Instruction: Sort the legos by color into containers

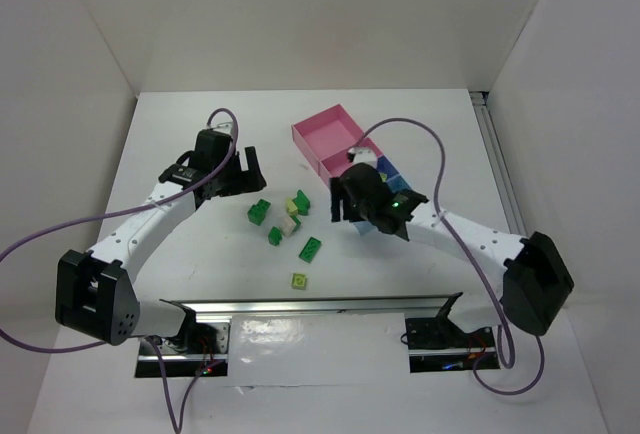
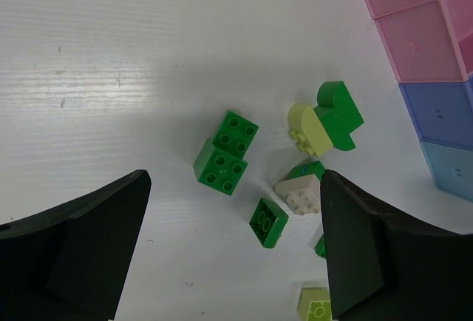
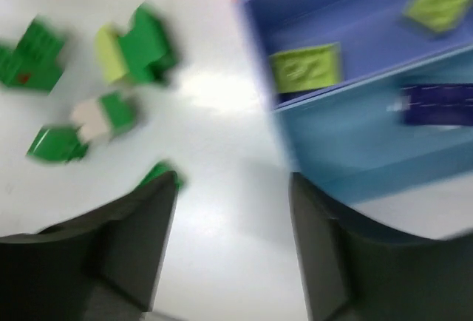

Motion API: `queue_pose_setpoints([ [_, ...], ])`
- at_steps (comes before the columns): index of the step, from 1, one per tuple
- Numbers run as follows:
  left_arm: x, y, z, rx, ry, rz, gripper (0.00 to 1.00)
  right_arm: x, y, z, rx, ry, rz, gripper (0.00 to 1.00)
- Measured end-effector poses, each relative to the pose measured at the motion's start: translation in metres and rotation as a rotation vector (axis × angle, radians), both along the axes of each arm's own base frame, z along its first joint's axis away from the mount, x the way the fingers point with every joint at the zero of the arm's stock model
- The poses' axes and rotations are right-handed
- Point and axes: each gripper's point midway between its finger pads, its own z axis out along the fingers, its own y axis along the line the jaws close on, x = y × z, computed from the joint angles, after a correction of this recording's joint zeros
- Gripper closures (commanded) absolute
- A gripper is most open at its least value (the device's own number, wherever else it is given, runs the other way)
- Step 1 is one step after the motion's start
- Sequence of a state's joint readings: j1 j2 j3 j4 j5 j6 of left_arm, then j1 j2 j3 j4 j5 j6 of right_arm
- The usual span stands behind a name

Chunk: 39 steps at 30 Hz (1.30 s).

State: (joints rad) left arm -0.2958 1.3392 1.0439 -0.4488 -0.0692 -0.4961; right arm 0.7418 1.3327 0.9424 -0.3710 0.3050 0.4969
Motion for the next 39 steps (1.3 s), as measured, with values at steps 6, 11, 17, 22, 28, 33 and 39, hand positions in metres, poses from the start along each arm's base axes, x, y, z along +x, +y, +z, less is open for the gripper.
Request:
queue_pose_setpoints([
  [6, 0.001, 0.004, 0.000, 0.016, -0.003, 0.017, 0.02, -0.055, 0.060, -0.054, -0.057, 0.152, 0.218, 0.11],
  [11, 0.000, 0.007, -0.001, 0.027, 0.000, 0.026, 0.02, -0.078, 0.082, -0.077, -0.014, 0.248, 0.211, 0.07],
  [17, 0.000, 0.007, -0.001, 0.030, 0.000, 0.028, 0.02, -0.083, 0.106, -0.095, 0.007, 0.311, 0.179, 0.13],
  [22, 0.000, 0.008, -0.002, 0.032, 0.002, 0.029, 0.02, -0.083, 0.122, -0.109, -0.006, 0.332, 0.152, 0.23],
  [28, -0.001, 0.008, -0.002, 0.033, 0.006, 0.029, 0.02, -0.071, 0.120, -0.114, -0.038, 0.311, 0.073, 0.48],
  [33, -0.001, 0.008, -0.002, 0.033, 0.006, 0.029, 0.02, -0.062, 0.109, -0.115, -0.086, 0.277, 0.004, 0.56],
  [39, -0.001, 0.008, -0.002, 0.033, 0.006, 0.029, 0.02, -0.053, 0.099, -0.113, -0.140, 0.237, -0.039, 0.69],
])
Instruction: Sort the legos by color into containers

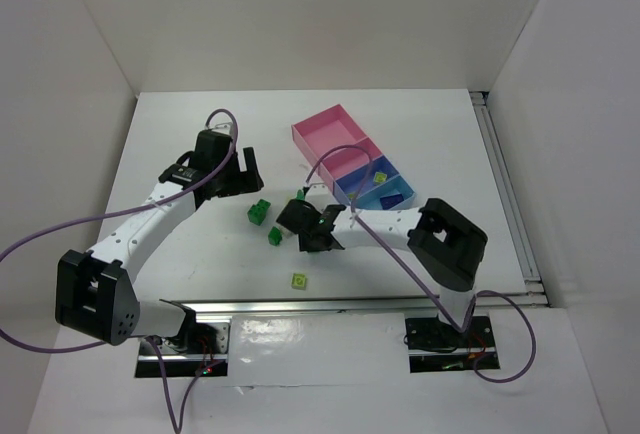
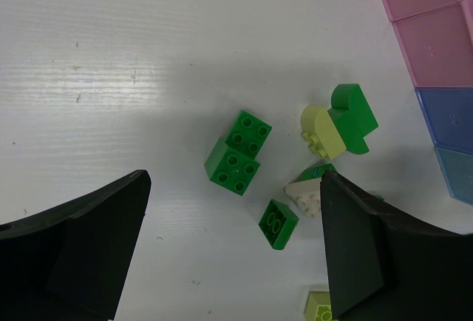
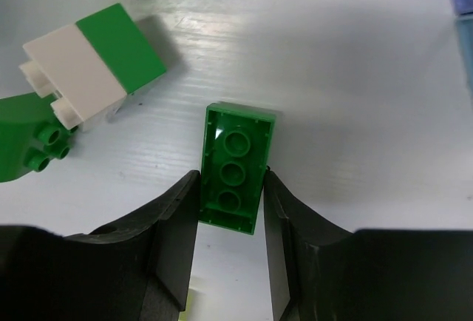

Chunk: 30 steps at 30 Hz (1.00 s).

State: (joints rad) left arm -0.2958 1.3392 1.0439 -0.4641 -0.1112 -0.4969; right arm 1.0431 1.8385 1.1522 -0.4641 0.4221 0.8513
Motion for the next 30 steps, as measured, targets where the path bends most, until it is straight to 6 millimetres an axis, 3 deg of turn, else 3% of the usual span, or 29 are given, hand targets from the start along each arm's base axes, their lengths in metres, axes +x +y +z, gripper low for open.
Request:
queue_pose_setpoints([
  [3, 0.000, 0.000, 0.000, 0.000, -0.001, 0.000, 0.02, 0.005, -0.006, 0.011, -0.018, -0.043, -0.008, 0.69],
  [8, 0.000, 0.002, 0.003, 0.005, -0.011, 0.008, 0.02, 0.032, -0.018, 0.072, 0.043, -0.181, -0.030, 0.69],
  [12, 0.000, 0.003, 0.006, 0.007, -0.020, 0.012, 0.02, 0.084, -0.033, 0.117, 0.076, -0.287, -0.101, 0.69],
  [15, -0.001, 0.004, 0.006, 0.010, -0.017, 0.013, 0.02, 0.127, -0.055, 0.138, 0.089, -0.350, -0.172, 0.68],
  [18, -0.003, 0.005, 0.007, 0.013, -0.014, 0.016, 0.02, 0.168, -0.071, 0.144, 0.090, -0.385, -0.223, 0.68],
  [22, -0.006, 0.007, 0.014, 0.011, -0.032, 0.019, 0.02, 0.210, -0.080, 0.134, 0.075, -0.391, -0.251, 0.66],
  [24, -0.007, 0.008, 0.016, 0.013, -0.037, 0.022, 0.02, 0.228, -0.078, 0.126, 0.070, -0.385, -0.248, 0.57],
  [26, -0.008, 0.009, 0.016, 0.016, -0.037, 0.023, 0.02, 0.248, -0.070, 0.120, 0.078, -0.386, -0.242, 0.29],
  [30, -0.009, 0.012, 0.015, 0.029, -0.032, 0.034, 0.02, 0.277, -0.058, 0.114, 0.076, -0.398, -0.217, 0.25],
])
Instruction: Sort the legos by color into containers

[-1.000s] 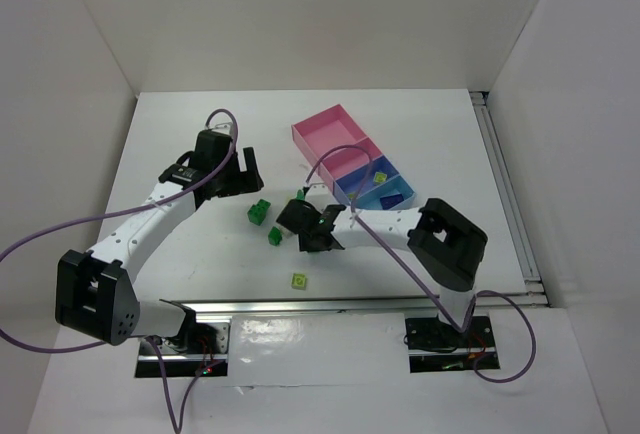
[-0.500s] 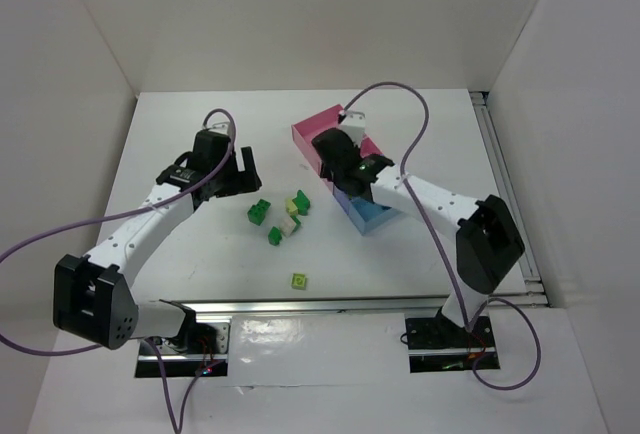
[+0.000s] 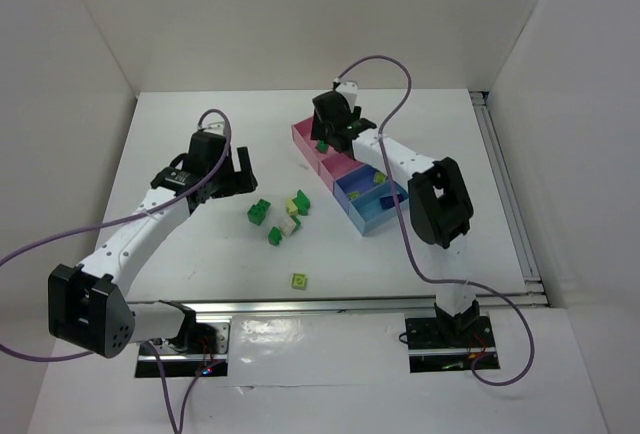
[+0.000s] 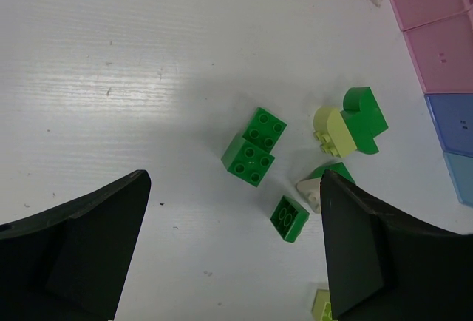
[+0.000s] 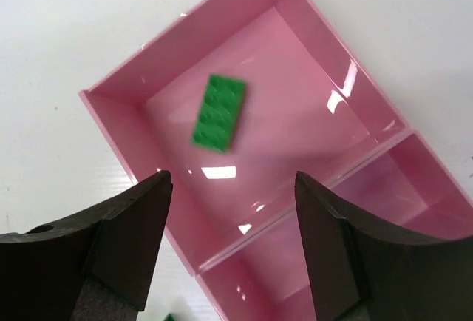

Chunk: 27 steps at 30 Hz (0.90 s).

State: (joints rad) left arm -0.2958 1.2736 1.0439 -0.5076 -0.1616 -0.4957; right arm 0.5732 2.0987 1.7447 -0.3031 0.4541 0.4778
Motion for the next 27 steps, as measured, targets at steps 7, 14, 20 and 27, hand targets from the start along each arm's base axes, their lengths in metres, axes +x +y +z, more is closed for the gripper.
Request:
queue_pose_setpoints([
  [7, -0.001, 0.012, -0.001, 0.046, 0.001, 0.045, 0.02, -0.085, 0.006, -0.010, -0.049, 0.054, 0.117, 0.24],
  [14, 0.002, 0.038, 0.008, 0.029, -0.020, 0.136, 0.02, -0.254, 0.079, -0.010, 0.070, 0.142, 0.444, 0.11],
  [20, 0.004, 0.041, 0.008, -0.026, -0.014, 0.154, 0.03, -0.335, 0.103, -0.047, 0.060, 0.307, 0.552, 0.04],
  [27, 0.004, 0.036, 0.008, -0.048, -0.011, 0.134, 0.03, -0.368, 0.102, -0.094, 0.004, 0.461, 0.541, 0.11],
])
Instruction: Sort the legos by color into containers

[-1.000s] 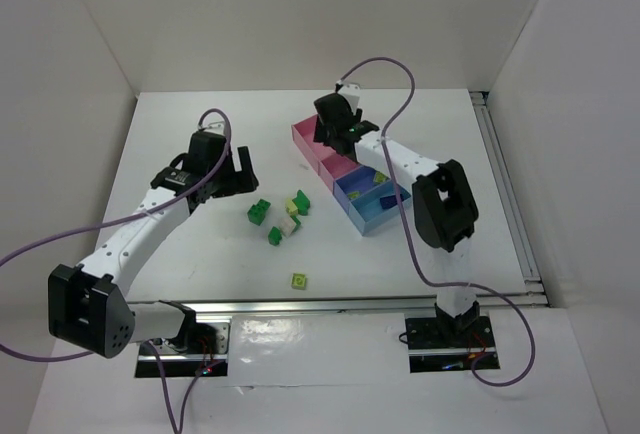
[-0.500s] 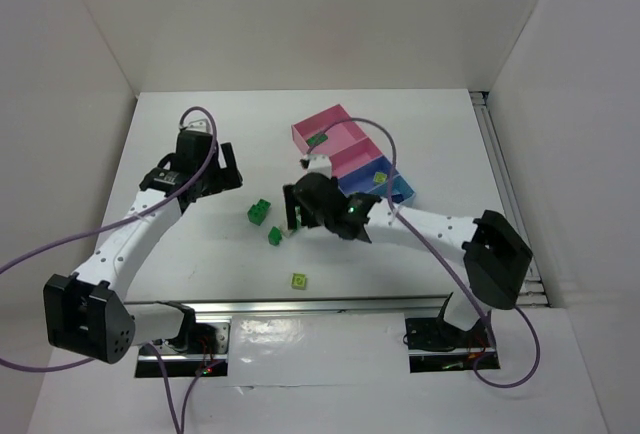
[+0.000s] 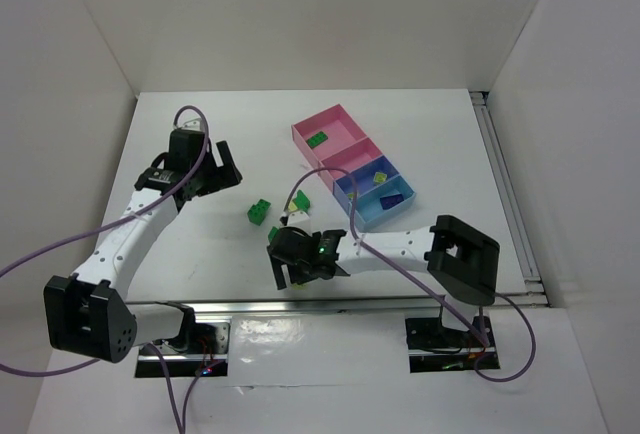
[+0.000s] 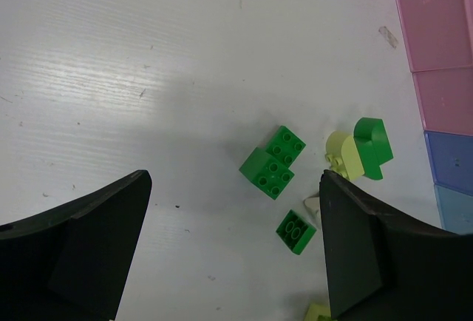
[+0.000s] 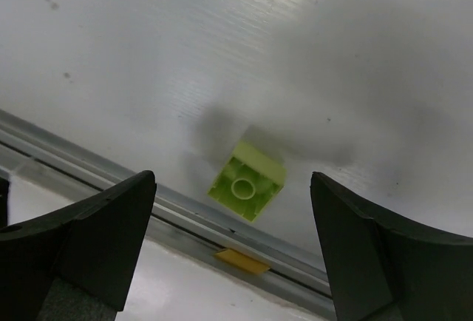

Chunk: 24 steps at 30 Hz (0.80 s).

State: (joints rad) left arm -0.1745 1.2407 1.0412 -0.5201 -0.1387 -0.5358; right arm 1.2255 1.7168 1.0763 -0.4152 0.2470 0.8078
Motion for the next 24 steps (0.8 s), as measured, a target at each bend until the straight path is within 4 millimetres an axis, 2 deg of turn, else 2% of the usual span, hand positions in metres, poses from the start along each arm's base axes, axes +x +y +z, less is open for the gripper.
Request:
queue_pose_setpoints([
  [6, 0.000, -0.001, -0.001, -0.004, 0.003, -0.005, 0.03, -0.007, -0.004, -0.018, -0.036, 0.056, -0.023, 0.30],
  [7, 0.000, -0.001, -0.001, -0.004, 0.004, -0.005, 0.03, -0.007, -0.005, -0.019, -0.039, 0.060, -0.026, 0.39],
  [9, 0.000, -0.001, -0.002, -0.004, 0.006, -0.005, 0.03, -0.008, -0.005, -0.022, -0.045, 0.068, -0.034, 0.45],
  [10, 0.000, -0.001, -0.003, -0.003, 0.010, -0.005, 0.03, -0.009, -0.007, -0.024, -0.055, 0.073, -0.036, 0.53],
  [14, 0.001, -0.001, -0.005, -0.001, 0.017, -0.005, 0.03, -0.008, -0.009, -0.023, -0.075, 0.074, -0.042, 0.71],
  [18, 0.000, -0.002, -0.006, -0.003, 0.019, -0.006, 0.03, -0.004, -0.014, -0.015, -0.120, 0.053, -0.050, 0.73],
  [24, 0.001, -0.014, -0.002, -0.050, 0.031, -0.055, 0.03, 0.023, -0.009, 0.031, -0.135, -0.053, -0.086, 0.73],
])
